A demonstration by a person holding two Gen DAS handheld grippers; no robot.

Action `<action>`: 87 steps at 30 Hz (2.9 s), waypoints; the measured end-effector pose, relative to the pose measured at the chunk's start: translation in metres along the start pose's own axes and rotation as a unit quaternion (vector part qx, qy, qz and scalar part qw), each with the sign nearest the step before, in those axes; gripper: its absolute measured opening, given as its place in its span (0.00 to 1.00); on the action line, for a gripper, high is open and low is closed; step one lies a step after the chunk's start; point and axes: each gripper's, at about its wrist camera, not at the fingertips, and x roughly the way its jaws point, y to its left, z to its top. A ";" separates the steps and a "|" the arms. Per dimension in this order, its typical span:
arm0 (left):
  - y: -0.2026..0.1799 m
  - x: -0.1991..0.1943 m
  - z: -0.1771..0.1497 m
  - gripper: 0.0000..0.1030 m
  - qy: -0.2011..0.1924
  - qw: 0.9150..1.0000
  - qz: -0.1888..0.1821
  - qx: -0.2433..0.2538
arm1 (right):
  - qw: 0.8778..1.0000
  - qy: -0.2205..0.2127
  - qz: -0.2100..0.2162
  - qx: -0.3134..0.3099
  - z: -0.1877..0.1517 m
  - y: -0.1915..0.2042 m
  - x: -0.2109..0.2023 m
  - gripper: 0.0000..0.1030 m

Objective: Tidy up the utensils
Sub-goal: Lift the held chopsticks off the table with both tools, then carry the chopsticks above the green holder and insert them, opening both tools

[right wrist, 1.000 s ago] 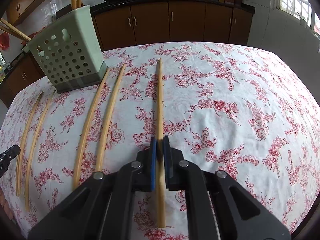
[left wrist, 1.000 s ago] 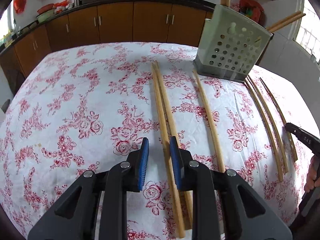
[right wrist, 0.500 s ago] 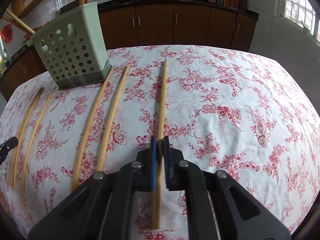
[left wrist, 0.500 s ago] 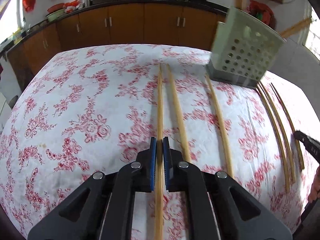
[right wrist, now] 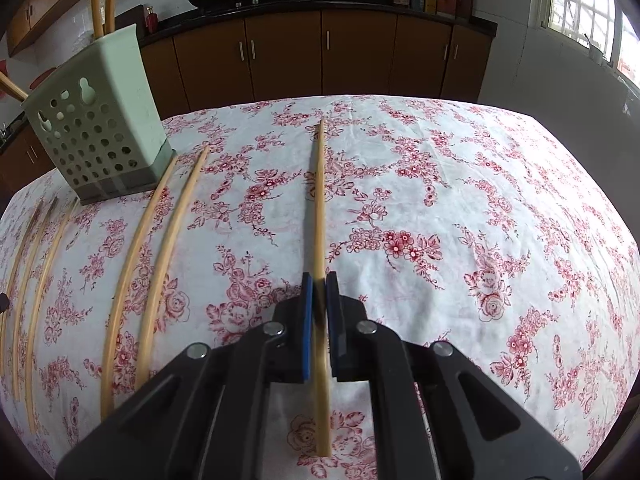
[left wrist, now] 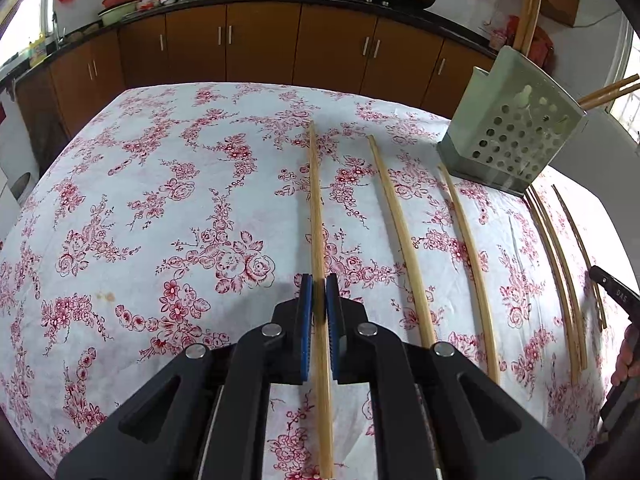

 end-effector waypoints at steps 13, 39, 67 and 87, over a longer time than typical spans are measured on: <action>-0.002 -0.003 -0.004 0.08 -0.006 1.000 0.007 0.008 | 1.000 -0.001 0.017 -0.006 -0.007 0.005 -0.007 0.10; -0.006 -0.022 -0.025 0.07 0.007 0.999 0.015 0.030 | 1.000 0.001 0.021 -0.009 -0.024 -0.001 -0.030 0.08; -0.002 -0.143 0.057 0.07 -0.189 0.982 -0.025 -0.008 | 0.980 -0.190 0.041 0.038 0.041 -0.029 -0.153 0.07; -0.089 -0.232 0.119 0.07 -0.284 0.949 -0.133 0.036 | 0.926 -0.310 0.212 0.042 0.110 0.010 -0.275 0.07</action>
